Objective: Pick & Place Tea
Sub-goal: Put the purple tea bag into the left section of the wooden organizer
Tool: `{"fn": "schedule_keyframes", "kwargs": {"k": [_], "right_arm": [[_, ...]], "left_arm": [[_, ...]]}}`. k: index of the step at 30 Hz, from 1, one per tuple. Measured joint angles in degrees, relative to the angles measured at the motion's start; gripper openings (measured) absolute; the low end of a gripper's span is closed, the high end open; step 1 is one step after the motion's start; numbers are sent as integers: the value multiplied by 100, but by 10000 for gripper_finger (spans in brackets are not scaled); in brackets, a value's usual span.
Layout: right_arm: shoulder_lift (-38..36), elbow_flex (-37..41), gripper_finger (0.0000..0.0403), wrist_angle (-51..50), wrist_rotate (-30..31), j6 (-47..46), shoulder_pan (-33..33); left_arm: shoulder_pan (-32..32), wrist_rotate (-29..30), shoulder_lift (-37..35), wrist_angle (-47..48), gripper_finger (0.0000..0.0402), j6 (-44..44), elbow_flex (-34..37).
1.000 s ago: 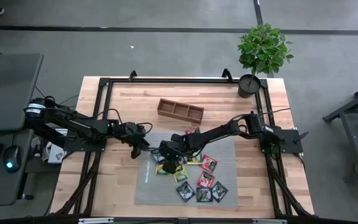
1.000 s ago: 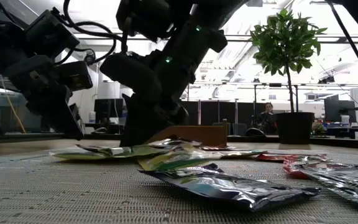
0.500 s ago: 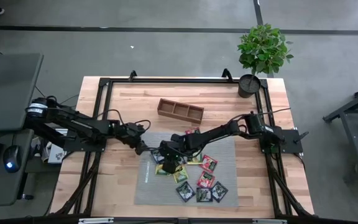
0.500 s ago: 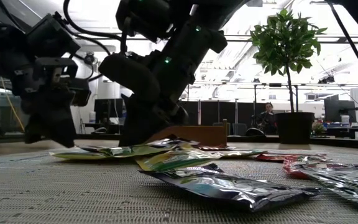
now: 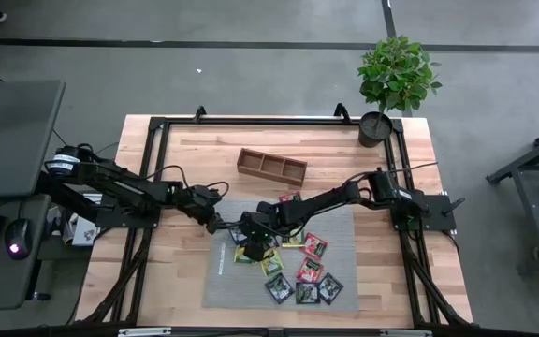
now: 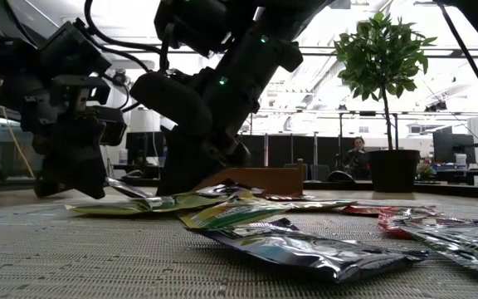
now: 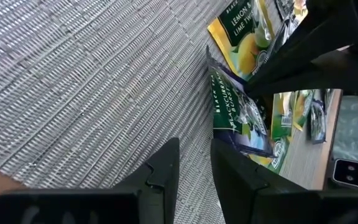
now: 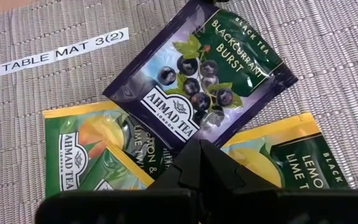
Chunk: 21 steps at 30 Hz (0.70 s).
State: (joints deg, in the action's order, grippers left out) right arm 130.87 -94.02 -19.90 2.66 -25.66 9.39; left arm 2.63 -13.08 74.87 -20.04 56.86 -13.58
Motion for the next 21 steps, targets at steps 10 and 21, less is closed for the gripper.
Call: {"fn": "schedule_keyframes", "kwargs": {"k": [10, 21], "right_arm": [[2, 2, 0, 4, -1, 10, 6], [4, 2, 0, 4, 0, 6, 26]], "left_arm": [[-2, -43, -2, -36, 90, 44, 4], [-2, 35, -13, 224, 90, -344, -7]]}}
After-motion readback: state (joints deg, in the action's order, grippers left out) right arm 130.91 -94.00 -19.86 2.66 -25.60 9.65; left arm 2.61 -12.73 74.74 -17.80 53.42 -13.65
